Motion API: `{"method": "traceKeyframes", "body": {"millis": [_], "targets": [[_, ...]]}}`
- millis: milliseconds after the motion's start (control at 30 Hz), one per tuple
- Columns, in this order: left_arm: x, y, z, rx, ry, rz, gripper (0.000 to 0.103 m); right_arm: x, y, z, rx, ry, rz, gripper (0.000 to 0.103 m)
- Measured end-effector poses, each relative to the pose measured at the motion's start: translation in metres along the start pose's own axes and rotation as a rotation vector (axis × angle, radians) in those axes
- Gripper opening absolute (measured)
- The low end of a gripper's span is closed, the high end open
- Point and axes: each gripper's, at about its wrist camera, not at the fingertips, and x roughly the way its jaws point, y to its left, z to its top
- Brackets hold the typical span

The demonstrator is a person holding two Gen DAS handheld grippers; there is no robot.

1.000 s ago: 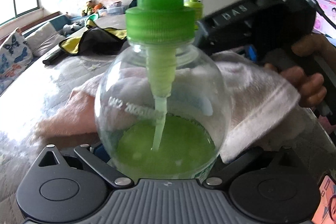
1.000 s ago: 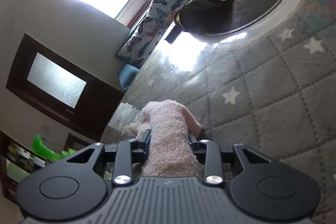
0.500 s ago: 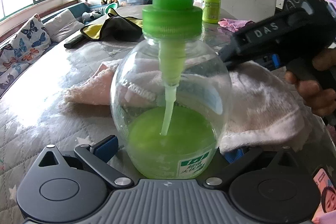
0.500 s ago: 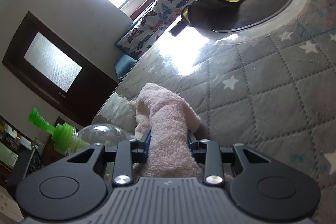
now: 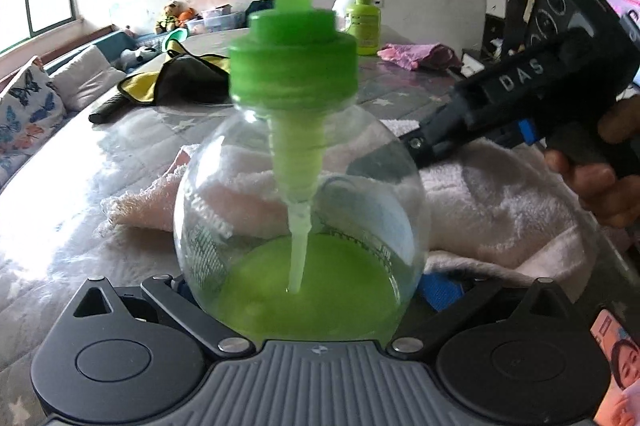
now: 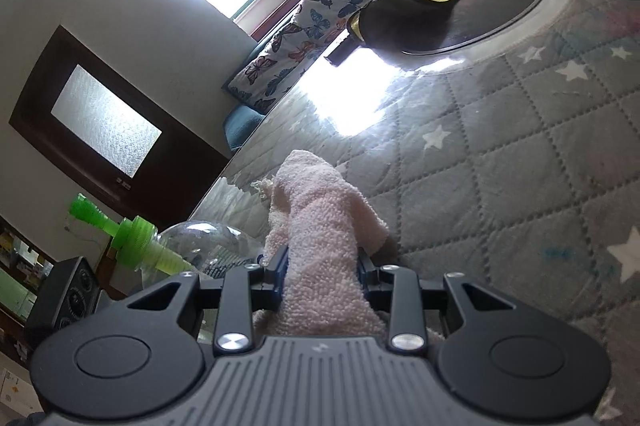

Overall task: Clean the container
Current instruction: 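Regrasp the pink towel with the right tool and rub the bottle shoulder, then open the right tool and regrasp the pink towel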

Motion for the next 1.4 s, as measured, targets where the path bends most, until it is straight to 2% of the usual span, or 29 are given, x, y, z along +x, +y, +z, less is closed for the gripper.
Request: {"method": "traceKeyframes", "body": {"millis": [333, 533, 767, 833, 900, 1033, 1133, 1200, 1300, 1367, 1400], "targets": [[0.02, 0.002, 0.014, 0.056, -0.017, -0.109, 0.103, -0.015, -0.014, 0.003, 0.046, -0.028, -0.012, 0.032], [0.028, -0.005, 0.016, 0.096, -0.013, -0.127, 0.103, -0.029, -0.023, 0.01, 0.09, -0.066, 0.0, 0.031], [0.031, -0.007, 0.016, 0.1, -0.016, -0.124, 0.103, -0.037, -0.005, 0.037, 0.105, -0.132, 0.131, 0.031], [0.031, -0.006, 0.015, 0.1, -0.016, -0.124, 0.103, -0.037, 0.002, 0.046, 0.105, -0.148, 0.18, 0.026], [0.031, -0.006, 0.016, 0.099, -0.016, -0.125, 0.103, -0.031, 0.01, 0.053, 0.097, -0.149, 0.215, 0.026], [0.031, -0.005, 0.015, 0.098, -0.017, -0.126, 0.103, -0.005, 0.016, 0.055, 0.048, -0.104, 0.128, 0.026], [0.03, -0.004, 0.016, 0.097, -0.017, -0.127, 0.103, 0.006, 0.01, 0.05, 0.06, -0.096, 0.103, 0.027], [0.03, -0.003, 0.015, 0.096, -0.017, -0.128, 0.103, 0.007, 0.006, 0.049, 0.059, -0.097, 0.079, 0.031], [0.029, -0.003, 0.015, 0.095, -0.017, -0.128, 0.103, 0.001, 0.004, 0.051, 0.021, -0.106, 0.021, 0.047], [0.029, -0.003, 0.015, 0.096, -0.017, -0.127, 0.103, -0.005, 0.007, 0.053, -0.028, -0.106, -0.027, 0.063], [0.029, -0.003, 0.015, 0.096, -0.018, -0.127, 0.103, -0.008, 0.008, 0.055, -0.052, -0.106, -0.051, 0.066]]}}
